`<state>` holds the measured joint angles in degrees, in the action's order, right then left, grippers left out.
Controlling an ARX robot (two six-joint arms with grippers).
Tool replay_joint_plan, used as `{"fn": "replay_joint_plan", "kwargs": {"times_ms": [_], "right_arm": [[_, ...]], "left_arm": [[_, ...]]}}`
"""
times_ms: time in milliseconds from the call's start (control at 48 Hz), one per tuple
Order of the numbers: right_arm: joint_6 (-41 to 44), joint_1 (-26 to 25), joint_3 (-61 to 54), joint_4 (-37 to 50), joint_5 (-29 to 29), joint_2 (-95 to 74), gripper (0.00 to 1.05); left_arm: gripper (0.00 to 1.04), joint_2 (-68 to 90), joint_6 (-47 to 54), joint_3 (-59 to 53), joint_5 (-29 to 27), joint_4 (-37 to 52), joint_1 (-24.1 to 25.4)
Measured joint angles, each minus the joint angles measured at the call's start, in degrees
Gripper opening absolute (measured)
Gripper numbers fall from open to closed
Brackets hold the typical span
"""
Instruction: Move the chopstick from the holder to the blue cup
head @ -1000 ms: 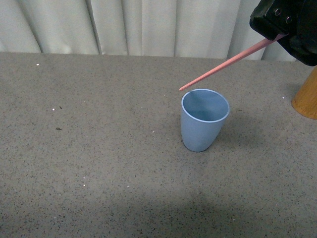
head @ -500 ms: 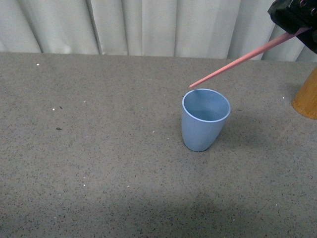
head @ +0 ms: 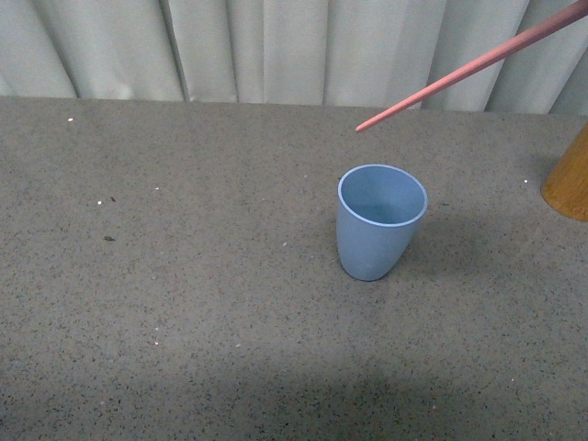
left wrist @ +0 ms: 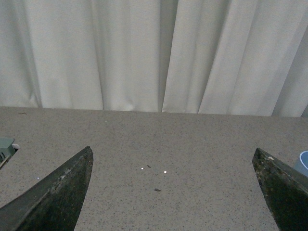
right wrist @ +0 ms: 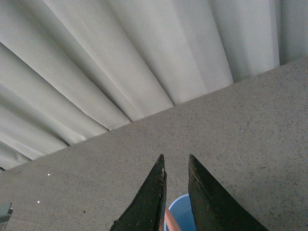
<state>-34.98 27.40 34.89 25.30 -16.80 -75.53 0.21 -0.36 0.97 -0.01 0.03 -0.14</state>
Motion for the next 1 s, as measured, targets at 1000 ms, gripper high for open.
{"fn": "replay_joint_plan", "kwargs": {"times_ms": [1000], "right_arm": [[-3.9, 0.3, -8.6, -0.4, -2.0, 4.4, 0.14]], "left_arm": [[0.98, 0.0, 0.0, 0.0, 0.0, 0.0, 0.0]]}}
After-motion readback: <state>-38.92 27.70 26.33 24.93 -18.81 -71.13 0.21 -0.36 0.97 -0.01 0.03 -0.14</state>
